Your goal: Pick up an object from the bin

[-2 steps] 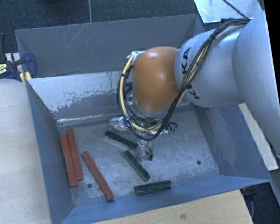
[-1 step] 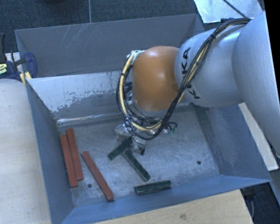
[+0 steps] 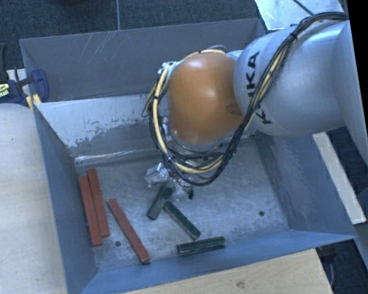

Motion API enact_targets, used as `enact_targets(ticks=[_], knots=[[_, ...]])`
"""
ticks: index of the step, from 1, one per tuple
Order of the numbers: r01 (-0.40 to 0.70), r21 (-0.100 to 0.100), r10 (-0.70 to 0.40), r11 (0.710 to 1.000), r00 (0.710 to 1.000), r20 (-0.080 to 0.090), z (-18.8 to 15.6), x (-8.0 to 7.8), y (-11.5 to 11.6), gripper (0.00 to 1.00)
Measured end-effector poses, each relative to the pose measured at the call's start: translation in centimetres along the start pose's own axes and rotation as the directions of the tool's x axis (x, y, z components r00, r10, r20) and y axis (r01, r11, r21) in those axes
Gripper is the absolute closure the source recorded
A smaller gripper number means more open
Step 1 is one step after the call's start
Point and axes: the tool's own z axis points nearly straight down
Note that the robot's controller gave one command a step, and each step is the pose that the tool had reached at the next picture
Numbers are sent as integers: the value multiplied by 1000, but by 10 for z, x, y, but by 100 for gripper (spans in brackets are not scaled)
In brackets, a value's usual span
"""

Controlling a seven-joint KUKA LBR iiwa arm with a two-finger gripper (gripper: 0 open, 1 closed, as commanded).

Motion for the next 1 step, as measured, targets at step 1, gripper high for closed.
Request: enact_targets(ticks=[1], knots=[[324,2,-324,946,946,0,-91,-7,-46,100]])
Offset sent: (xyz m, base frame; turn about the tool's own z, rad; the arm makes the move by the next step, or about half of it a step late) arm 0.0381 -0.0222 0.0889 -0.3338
